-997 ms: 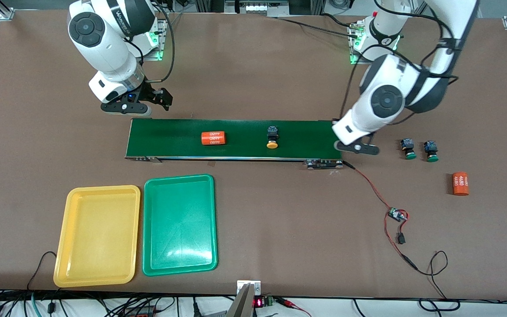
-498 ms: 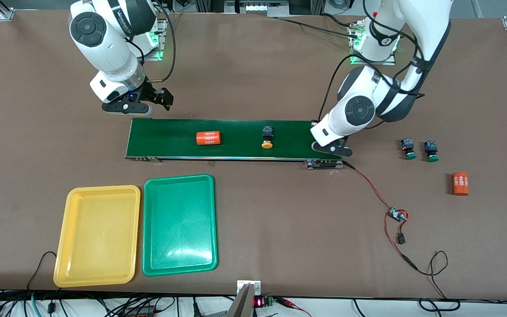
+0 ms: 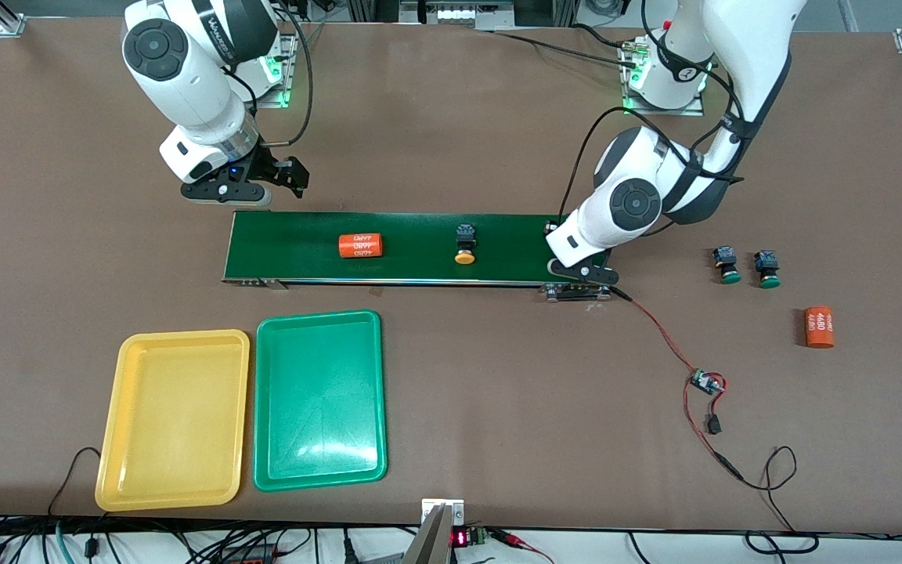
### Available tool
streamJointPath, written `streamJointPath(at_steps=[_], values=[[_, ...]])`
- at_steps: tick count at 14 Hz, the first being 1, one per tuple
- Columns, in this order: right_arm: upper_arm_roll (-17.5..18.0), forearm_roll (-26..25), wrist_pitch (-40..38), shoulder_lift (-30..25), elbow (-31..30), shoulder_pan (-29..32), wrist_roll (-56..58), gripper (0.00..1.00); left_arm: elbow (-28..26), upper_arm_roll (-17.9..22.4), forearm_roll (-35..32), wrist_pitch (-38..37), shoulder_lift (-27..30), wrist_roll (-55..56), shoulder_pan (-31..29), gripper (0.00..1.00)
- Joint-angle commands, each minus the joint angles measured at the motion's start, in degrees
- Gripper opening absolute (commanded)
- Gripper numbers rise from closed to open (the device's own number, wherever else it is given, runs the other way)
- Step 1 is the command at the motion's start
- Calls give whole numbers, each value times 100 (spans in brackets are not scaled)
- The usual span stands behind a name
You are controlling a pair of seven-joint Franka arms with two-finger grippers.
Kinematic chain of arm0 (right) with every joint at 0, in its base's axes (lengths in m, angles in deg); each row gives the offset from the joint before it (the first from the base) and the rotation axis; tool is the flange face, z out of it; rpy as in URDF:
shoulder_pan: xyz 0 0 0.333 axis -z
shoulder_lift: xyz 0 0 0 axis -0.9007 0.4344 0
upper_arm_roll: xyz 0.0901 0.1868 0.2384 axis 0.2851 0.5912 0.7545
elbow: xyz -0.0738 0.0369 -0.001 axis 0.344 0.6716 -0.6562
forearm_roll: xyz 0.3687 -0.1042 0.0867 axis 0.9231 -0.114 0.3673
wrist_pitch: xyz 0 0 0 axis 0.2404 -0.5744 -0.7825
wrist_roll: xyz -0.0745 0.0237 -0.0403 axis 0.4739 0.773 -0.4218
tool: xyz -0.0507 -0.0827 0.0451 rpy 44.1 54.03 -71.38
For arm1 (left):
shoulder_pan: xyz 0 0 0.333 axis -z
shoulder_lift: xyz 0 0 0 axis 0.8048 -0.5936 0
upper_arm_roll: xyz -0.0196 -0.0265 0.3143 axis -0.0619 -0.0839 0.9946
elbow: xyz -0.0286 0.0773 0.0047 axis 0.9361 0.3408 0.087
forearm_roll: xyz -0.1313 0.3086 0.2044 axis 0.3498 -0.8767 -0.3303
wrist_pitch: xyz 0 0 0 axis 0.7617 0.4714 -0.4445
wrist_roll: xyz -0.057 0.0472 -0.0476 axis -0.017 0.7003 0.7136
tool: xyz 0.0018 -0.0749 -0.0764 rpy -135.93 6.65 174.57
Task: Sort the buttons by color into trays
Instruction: 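Place the yellow button on the belt with the left gripper, then lower the right gripper to a yellow button while the left gripper reaches the cylinder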
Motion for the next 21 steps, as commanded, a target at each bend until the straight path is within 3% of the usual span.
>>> streamJointPath(at_steps=[1,3,5,9,12,16,21], values=[[-32,13,247,248,51,-135,-96,100,90,5,119,-582,693,10,-155,100],[-32,22,537,450,51,-398,-192,100,423,93,58,-1363,975,-7,-313,100],[-32,22,976,687,60,-679,-621,100,583,486,-39,-1945,1098,-60,-462,100],[-32,-31,1549,1250,174,-1225,-1037,100,610,1497,-1056,-1886,1021,-805,-586,100],[-40,-66,1540,1593,376,-1541,-1220,100,592,2192,-1244,-1387,854,-1769,-682,100],[-40,-207,1532,2023,815,-1682,-1809,100,610,2834,-1244,-53,467,-3580,-850,100],[-49,-242,1532,2402,1342,-1735,-2215,100,758,2923,-1191,934,-130,-4681,-1306,100]])
